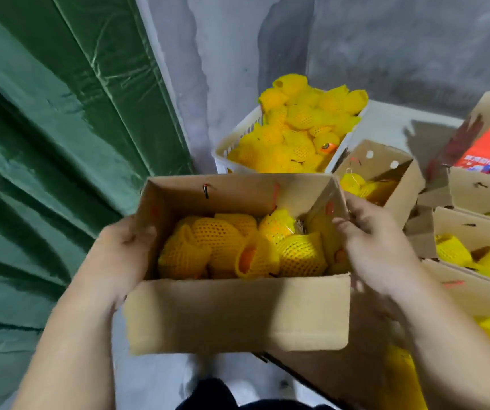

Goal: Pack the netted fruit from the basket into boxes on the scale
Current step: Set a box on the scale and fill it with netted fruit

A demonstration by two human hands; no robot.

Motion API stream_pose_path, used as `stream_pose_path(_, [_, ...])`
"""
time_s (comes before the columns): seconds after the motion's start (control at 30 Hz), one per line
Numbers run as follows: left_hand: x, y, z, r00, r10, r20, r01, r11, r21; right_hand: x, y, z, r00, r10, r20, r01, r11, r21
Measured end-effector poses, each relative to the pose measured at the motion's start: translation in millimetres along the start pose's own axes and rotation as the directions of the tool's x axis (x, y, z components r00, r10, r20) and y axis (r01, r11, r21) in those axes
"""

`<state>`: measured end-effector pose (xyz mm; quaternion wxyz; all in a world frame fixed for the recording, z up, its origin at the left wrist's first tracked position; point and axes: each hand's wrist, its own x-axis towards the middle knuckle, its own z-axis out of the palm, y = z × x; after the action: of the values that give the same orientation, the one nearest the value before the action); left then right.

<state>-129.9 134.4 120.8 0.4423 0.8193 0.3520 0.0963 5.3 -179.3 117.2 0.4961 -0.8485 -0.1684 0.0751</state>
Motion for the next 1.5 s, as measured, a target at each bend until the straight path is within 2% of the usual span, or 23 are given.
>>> stream_pose_path(0.07, [56,-3,-5,0.995,0.068,0.067,-0.075,0.991,0.11,15,1,24,0.996,0.069,-0.064,-0.067,0.997,0.036])
stream_pose_path(0.2, [153,-5,-7,0.962,0.164,0.217,-0.201,0.967,0.158,32,-9,77,0.956,0.186,-0.228,-0.168,0.981,0.098])
stream_pose_path(0.37, [231,-11,-9,0.879,0.164,0.448,-0.242,0.963,0.123,55,-26,135,0.856,0.37,-0.362,-0.31,0.926,0.215])
stream_pose_path(0.5, [267,-27,0,0.818,0.186,0.545,-0.3,0.946,0.127,63,-30,170,0.768,0.464,-0.441,-0.404,0.886,0.229])
stream_pose_path(0.6, [280,-32,10,0.802,0.185,0.568,-0.273,0.959,0.073,65,-33,180,0.719,0.502,-0.481,-0.465,0.862,0.203])
stream_pose_path(0.7, [283,-33,24,0.824,0.157,0.545,-0.224,0.973,0.058,69,-34,182,0.67,0.513,-0.537,-0.526,0.838,0.144])
stream_pose_path(0.77, [279,-31,30,0.831,0.142,0.538,-0.135,0.989,-0.053,69,-35,183,0.653,0.508,-0.562,-0.536,0.834,0.131])
stream_pose_path(0.83, [272,-27,29,0.845,0.107,0.524,-0.034,0.989,-0.147,67,-38,187,0.648,0.507,-0.568,-0.512,0.842,0.167])
stream_pose_path(0.9, [265,-28,20,0.844,0.102,0.527,-0.014,0.986,-0.168,61,-42,194,0.649,0.492,-0.58,-0.474,0.858,0.197])
stream_pose_path(1.0, [256,-47,6,0.832,0.162,0.531,-0.094,0.984,-0.152,42,-46,213,0.658,0.461,-0.596,-0.459,0.873,0.168])
stream_pose_path(1.17, [208,-103,-28,0.866,0.342,0.365,-0.273,0.935,-0.228,-9,-53,258,0.683,0.333,-0.65,-0.417,0.908,0.027])
stream_pose_path(1.23, [186,-127,-42,0.867,0.371,0.332,-0.285,0.917,-0.281,-32,-62,279,0.714,0.321,-0.622,-0.348,0.934,0.083])
stream_pose_path(1.37, [145,-169,-70,0.852,0.322,0.414,-0.197,0.928,-0.317,-78,-72,330,0.8,0.285,-0.528,-0.29,0.954,0.077])
stream_pose_path(1.5, [119,-202,-90,0.867,0.265,0.423,-0.138,0.941,-0.308,-107,-77,362,0.809,0.375,-0.452,-0.38,0.921,0.084])
